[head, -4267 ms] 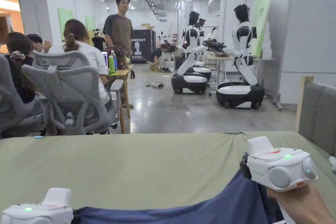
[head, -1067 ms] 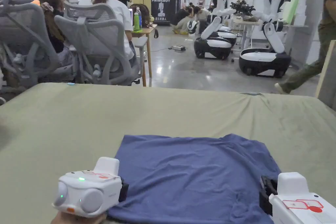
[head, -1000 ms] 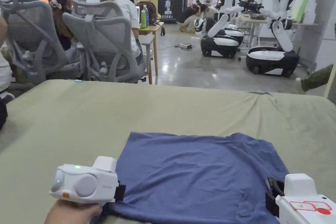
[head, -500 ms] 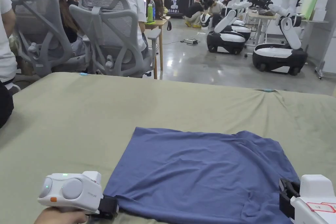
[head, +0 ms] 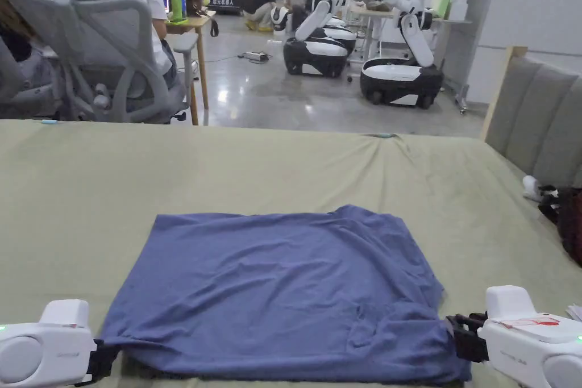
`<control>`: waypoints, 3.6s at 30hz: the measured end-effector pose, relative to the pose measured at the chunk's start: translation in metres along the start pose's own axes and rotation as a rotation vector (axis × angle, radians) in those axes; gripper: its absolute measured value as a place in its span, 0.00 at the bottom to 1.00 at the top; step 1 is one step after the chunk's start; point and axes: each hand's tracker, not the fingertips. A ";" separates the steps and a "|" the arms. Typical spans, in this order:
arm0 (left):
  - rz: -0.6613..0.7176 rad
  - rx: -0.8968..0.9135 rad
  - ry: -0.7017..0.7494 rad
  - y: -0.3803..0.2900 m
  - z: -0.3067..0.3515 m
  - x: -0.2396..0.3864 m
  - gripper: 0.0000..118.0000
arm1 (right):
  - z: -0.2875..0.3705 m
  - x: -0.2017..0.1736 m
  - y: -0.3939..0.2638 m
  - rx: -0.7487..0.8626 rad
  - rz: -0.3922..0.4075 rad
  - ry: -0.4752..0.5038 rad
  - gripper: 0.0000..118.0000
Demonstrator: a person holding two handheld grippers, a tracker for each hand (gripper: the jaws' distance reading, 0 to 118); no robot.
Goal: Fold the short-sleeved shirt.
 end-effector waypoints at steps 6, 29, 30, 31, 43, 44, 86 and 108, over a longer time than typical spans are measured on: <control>-0.010 -0.007 -0.003 -0.001 -0.003 0.008 0.03 | -0.031 0.001 -0.020 -0.090 0.011 -0.003 0.61; -0.002 0.009 0.046 0.132 -0.051 0.007 0.02 | -0.080 0.017 0.093 0.059 -0.025 -0.129 0.01; 0.006 -0.001 0.057 0.140 -0.063 0.006 0.02 | -0.092 0.017 0.097 0.053 -0.024 -0.137 0.01; 0.013 -0.016 0.066 0.147 -0.076 0.006 0.02 | -0.104 0.017 0.101 0.035 -0.019 -0.150 0.01; 0.022 0.029 0.110 0.164 -0.111 0.010 0.22 | -0.152 0.004 0.097 -0.032 -0.045 -0.103 0.20; 0.010 0.100 0.121 0.159 -0.098 0.016 0.47 | -0.143 0.003 0.099 -0.012 -0.062 -0.102 0.44; -0.091 0.024 0.200 0.084 -0.134 0.018 0.20 | -0.046 -0.031 0.036 0.124 -0.070 -0.130 0.00; -0.041 0.101 0.069 0.098 -0.058 0.023 0.04 | -0.098 -0.001 0.053 -0.067 -0.117 0.027 0.09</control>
